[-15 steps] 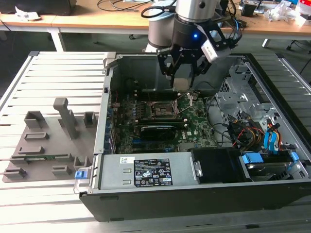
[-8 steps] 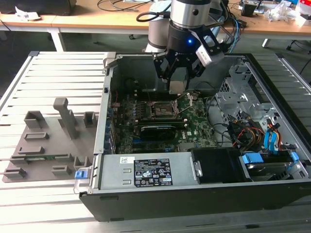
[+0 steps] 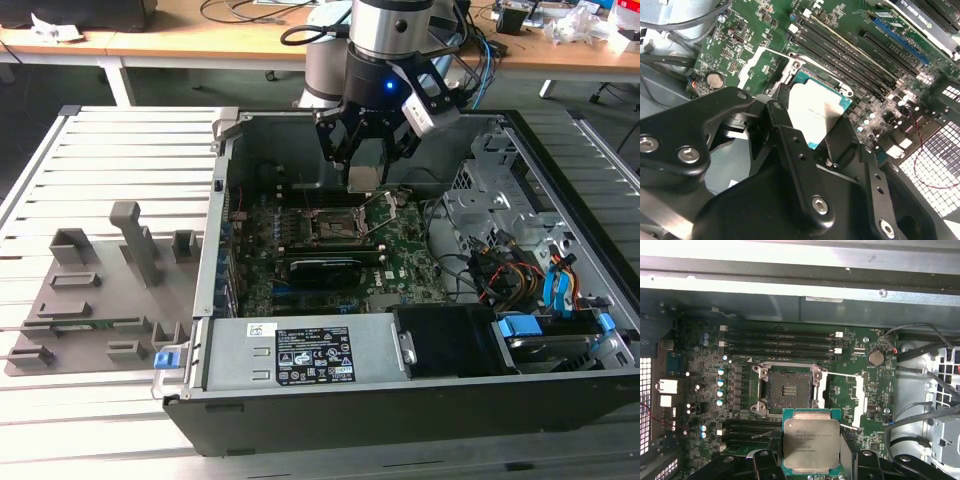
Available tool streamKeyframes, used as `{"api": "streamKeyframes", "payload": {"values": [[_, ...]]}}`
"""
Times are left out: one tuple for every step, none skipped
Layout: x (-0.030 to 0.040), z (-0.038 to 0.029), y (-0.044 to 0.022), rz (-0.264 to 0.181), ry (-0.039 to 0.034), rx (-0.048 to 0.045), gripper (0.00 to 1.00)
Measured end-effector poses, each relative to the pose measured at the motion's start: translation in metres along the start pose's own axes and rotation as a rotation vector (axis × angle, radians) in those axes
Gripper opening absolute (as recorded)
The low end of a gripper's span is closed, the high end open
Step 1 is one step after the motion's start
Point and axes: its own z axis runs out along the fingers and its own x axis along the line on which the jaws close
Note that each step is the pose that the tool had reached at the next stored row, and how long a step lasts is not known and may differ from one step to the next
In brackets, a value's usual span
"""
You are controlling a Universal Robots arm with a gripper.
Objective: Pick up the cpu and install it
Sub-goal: 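Pick up the cpu and move it towards the insertion slot, then place the cpu into insertion slot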
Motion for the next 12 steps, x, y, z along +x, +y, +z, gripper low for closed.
{"api": "streamKeyframes", "payload": {"values": [[0.0000,0.0000,0.0000,0.000,0.0000,0.0000,0.55],[0.0000,0.0000,0.0000,0.000,0.0000,0.0000,0.55],[0.0000,0.0001,0.0001,0.000,0.0000,0.0000,0.55],[0.0000,0.0001,0.0001,0.000,0.0000,0.0000,0.55],[0.0000,0.0001,0.0001,0.000,0.0000,0.0001,0.55],[0.0000,0.0001,0.0001,0.001,0.0000,0.0001,0.55],[0.0000,0.0001,0.0001,0.003,0.0000,0.0001,0.55],[0.0000,0.0001,0.0001,0.006,0.0001,0.0001,0.55],[0.0000,0.0001,0.0001,0.009,0.0002,0.0001,0.55],[0.0000,0.0001,0.0001,0.011,0.0002,0.0001,0.55],[0.0000,0.0001,0.0001,0.015,0.0003,0.0002,0.55],[0.0000,0.0001,0.0001,0.020,0.0004,0.0002,0.55]]}}
